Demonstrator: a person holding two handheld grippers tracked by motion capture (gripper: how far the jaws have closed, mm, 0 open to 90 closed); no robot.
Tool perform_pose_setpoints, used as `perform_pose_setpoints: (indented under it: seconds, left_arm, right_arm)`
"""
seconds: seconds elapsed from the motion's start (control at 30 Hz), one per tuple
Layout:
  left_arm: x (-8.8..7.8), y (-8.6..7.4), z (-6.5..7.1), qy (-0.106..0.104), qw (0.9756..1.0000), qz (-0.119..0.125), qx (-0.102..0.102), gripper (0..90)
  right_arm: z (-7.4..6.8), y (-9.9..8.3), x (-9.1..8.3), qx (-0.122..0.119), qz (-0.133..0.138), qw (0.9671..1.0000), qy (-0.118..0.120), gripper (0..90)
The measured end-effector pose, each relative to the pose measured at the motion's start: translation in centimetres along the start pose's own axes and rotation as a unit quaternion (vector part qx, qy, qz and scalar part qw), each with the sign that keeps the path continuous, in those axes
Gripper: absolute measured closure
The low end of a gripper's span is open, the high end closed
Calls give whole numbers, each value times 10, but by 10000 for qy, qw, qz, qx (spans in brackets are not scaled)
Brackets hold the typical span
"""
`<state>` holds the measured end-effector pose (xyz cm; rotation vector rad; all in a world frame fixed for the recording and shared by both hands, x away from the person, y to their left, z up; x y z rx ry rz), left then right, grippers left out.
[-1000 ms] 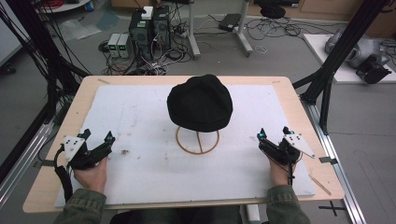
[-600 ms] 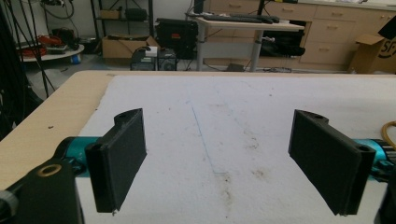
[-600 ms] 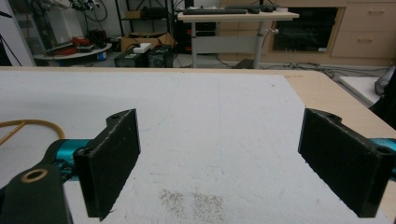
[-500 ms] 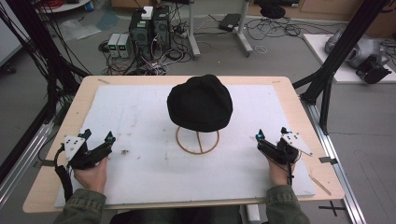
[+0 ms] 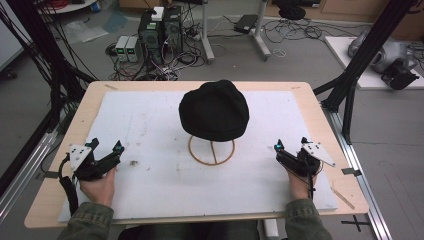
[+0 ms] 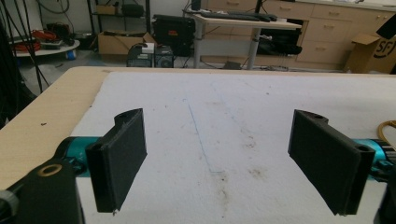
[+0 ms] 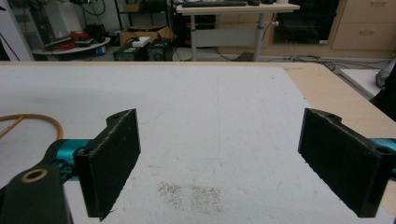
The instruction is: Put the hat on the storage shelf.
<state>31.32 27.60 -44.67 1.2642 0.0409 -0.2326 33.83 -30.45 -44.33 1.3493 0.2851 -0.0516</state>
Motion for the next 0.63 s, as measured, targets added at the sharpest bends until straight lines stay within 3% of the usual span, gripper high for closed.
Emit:
perform_pose_setpoints:
  seconds: [0.2,0.33,0.63]
  left_arm:
    - [1,0,1,-9,10000,-3,-14,195]
    - [1,0,0,-7,10000,-22,-6,195]
    - [2,0,0,-16,10000,-35,-40,195]
  right_arm:
    - [2,-3,-1,47,-15,10000,6,121]
    - [6,-6,-1,209,-16,9998,-6,121]
    - [6,-7,0,190,-15,9998,20,121]
Point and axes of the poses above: each handheld gripper's, and its own axes: x roughly forward along the jaws, y roughly out of its top, z roughly to its right, the point moved 3 cm from there along x, roughly forward along the jaws, and after that the axes turned 13 degrees about -x, right-handed, at the moved point
